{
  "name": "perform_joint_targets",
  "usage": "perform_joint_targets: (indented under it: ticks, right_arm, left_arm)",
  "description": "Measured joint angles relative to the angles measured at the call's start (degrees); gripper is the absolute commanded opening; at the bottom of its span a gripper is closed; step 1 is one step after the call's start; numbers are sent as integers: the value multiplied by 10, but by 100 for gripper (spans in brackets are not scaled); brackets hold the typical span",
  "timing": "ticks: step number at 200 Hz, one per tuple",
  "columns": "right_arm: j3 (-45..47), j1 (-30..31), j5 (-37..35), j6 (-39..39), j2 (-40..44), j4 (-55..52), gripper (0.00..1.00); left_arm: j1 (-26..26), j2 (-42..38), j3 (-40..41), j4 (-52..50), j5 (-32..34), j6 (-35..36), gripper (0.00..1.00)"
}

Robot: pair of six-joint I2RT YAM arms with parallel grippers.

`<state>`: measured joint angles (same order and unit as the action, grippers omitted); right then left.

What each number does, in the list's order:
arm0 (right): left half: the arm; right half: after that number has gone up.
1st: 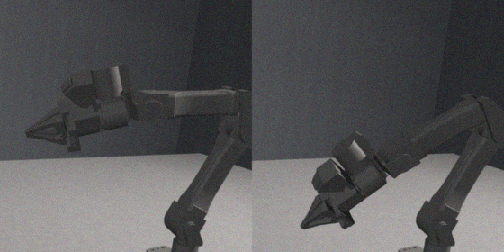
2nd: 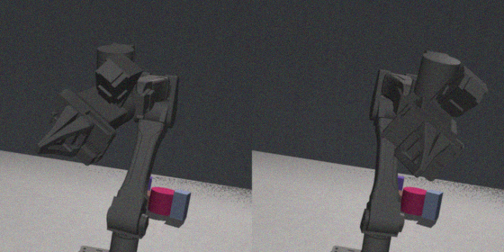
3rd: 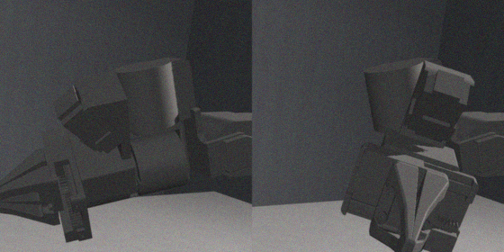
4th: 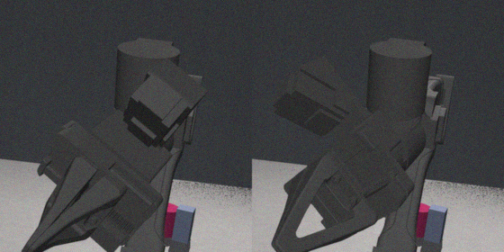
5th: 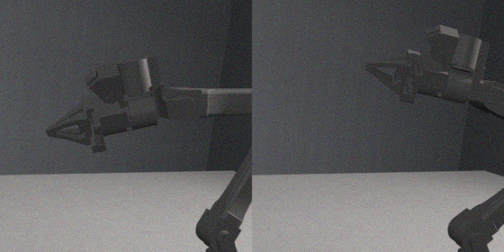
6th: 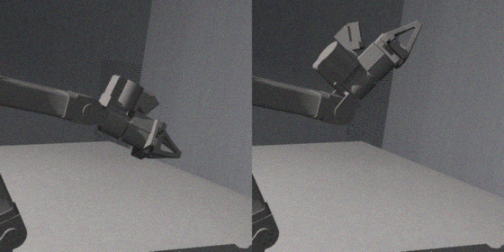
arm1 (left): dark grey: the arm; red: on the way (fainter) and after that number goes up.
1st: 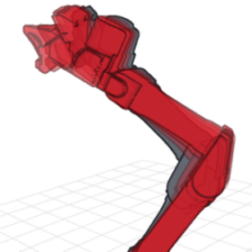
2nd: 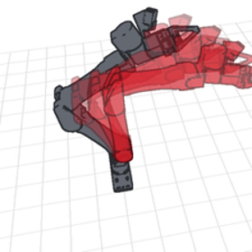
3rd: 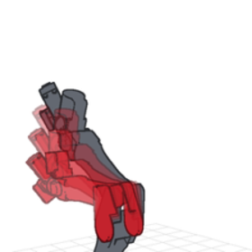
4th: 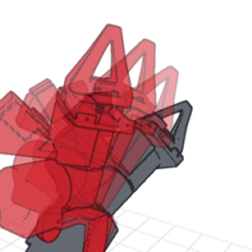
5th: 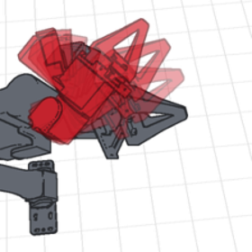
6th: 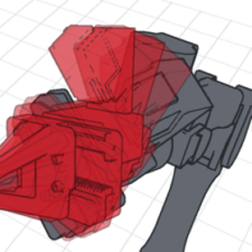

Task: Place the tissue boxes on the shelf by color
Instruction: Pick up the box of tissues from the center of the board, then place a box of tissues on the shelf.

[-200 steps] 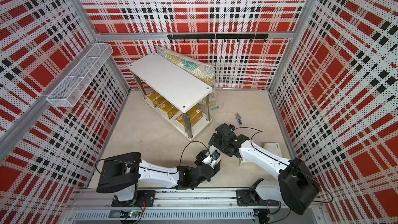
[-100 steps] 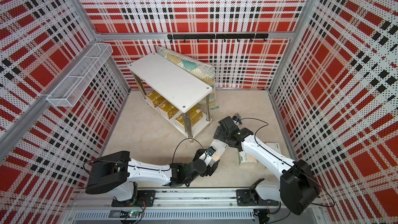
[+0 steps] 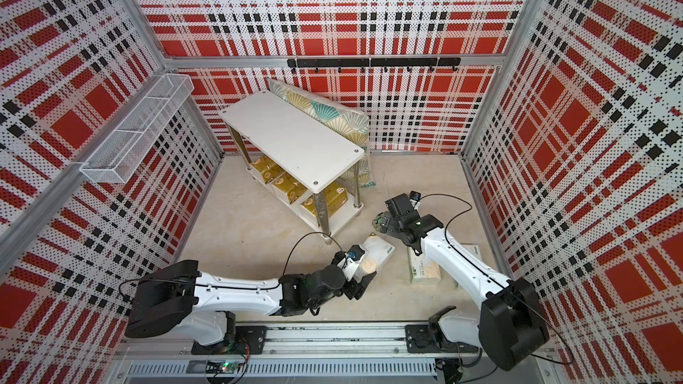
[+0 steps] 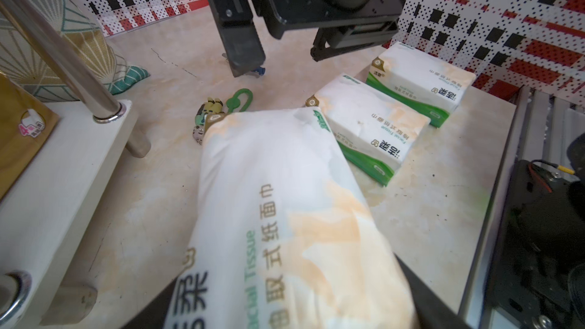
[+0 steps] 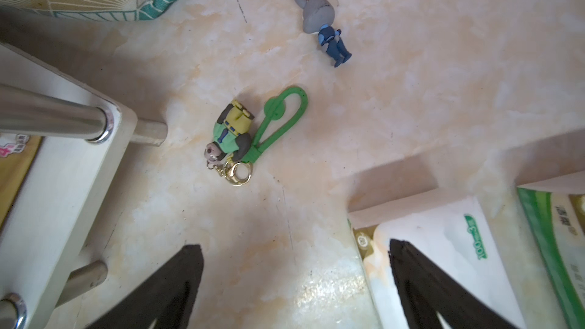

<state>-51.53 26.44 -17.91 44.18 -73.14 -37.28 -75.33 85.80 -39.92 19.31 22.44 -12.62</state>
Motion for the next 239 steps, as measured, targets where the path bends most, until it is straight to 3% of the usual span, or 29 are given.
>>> perform_joint_targets:
  ticks: [49, 157, 239]
  right_arm:
    - [-13, -13, -3, -25, -17, 17, 100]
    - [-5, -44, 4, -54, -57, 59, 100]
    - [-3, -68, 23, -63, -67, 80, 100]
  left_arm:
    - [8, -21, -4, -32, -44, -3, 80]
    - [53, -165, -10, -116, -96, -4, 78]
    - [82, -195, -140, -206, -130, 15, 78]
